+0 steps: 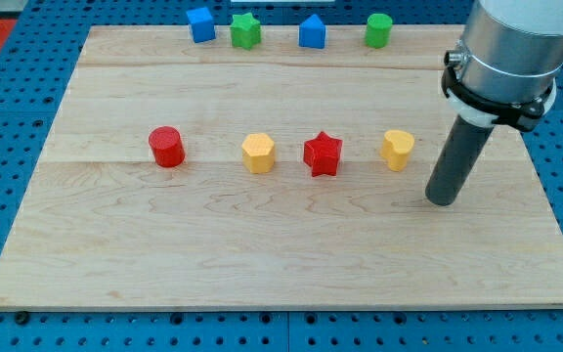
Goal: Push the yellow hexagon close to the red star
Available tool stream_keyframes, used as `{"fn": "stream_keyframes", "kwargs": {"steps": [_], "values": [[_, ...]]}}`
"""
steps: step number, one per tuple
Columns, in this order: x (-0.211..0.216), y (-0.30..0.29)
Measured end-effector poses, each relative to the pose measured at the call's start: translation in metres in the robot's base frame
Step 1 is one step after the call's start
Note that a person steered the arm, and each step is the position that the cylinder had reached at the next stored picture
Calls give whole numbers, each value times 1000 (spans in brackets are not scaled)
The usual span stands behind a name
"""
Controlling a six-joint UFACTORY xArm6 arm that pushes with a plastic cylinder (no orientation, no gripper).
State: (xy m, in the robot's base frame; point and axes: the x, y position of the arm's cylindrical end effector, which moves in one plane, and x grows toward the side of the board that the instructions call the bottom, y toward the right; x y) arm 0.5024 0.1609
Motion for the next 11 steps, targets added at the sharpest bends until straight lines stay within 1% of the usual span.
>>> {"fn": "stream_keyframes", "kwargs": {"steps": [1,3,4,6,8,9,10,11], "values": [[14,-72],[12,-194],[12,-213],[2,-215],[-46,-226],[-63,-219],[-72,-206],[-64,-222]]}}
